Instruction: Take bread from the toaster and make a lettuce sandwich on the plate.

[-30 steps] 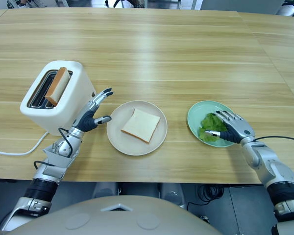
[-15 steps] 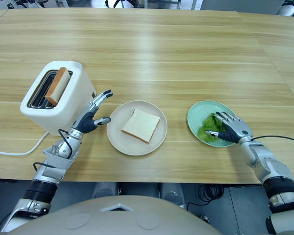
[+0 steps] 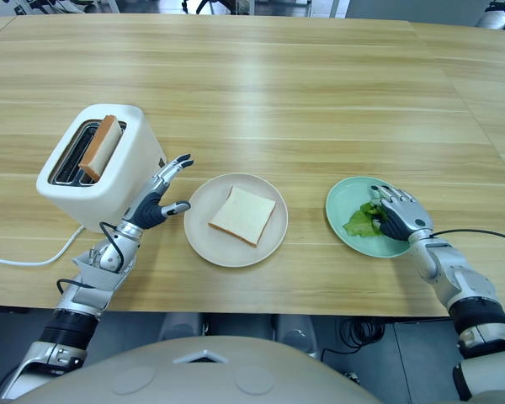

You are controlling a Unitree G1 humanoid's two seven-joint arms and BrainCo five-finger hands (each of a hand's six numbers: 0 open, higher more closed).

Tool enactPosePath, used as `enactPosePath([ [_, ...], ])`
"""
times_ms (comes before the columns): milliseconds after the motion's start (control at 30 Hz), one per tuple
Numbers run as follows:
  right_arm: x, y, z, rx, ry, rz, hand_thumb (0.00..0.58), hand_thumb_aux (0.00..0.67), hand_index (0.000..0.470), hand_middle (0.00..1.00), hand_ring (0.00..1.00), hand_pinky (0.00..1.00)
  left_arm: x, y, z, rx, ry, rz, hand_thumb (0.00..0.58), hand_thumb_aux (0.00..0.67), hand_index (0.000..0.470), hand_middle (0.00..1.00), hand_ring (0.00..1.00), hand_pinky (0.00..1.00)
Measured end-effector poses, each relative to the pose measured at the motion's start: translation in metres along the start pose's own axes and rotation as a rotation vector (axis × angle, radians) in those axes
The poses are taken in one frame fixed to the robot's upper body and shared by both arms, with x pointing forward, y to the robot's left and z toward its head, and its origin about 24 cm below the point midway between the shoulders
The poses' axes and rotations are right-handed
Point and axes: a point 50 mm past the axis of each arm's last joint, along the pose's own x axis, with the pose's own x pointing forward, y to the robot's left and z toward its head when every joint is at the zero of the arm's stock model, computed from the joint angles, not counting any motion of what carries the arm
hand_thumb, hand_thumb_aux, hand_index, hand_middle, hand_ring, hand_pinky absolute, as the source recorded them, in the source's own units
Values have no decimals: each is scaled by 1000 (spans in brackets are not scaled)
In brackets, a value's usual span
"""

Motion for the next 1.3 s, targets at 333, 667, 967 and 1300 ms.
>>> enactPosePath([
  [333, 2, -16, 6, -28, -43, -113, 580, 670, 460, 0, 0, 0, 2, 2, 1, 2, -7, 11, 0, 0, 0, 0, 0, 0],
  [667, 3, -60, 44, 15, -213, -347, 580, 670, 460, 0, 0, 0, 6, 6, 1, 8, -15, 39, 0, 0, 0, 0, 0, 0],
  [967, 16, -72, 105, 114, -460, -394, 580, 670, 460, 0, 0, 0, 10, 5, 3, 1, -25, 45, 0, 0, 0, 0, 0, 0],
  [1300, 34, -63, 188, 174, -775, -340, 580, 670, 460, 0, 0, 0, 14, 8, 5, 4, -40, 60, 0, 0, 0, 0, 0, 0],
])
